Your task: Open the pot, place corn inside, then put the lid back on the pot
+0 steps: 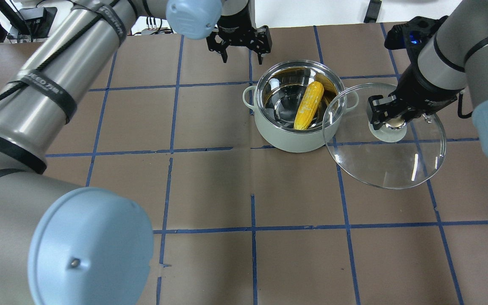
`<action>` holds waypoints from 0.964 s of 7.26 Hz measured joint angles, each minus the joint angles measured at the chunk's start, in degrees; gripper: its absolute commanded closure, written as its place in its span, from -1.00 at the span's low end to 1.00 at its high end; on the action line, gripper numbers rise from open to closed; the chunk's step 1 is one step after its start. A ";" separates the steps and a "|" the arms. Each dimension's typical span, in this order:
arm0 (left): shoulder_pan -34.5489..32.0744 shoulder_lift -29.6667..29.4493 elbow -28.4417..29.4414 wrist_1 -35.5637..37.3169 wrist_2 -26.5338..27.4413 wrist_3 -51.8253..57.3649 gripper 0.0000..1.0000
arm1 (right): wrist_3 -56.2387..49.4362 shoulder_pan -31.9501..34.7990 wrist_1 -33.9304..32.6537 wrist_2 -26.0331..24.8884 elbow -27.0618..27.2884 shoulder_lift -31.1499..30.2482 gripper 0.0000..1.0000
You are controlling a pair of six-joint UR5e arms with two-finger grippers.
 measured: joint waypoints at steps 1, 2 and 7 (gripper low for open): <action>2.30 3.15 -2.47 -2.45 2.51 1.90 -1.00 | 0.44 0.59 -0.77 0.26 -2.04 3.26 0.35; 4.70 7.11 -6.18 -4.41 3.82 2.77 -1.00 | 0.72 1.93 -1.76 0.62 -5.14 7.60 0.35; 16.67 28.15 -30.03 -5.08 4.46 3.35 -1.00 | 2.08 8.59 -4.81 0.97 -19.35 23.93 0.35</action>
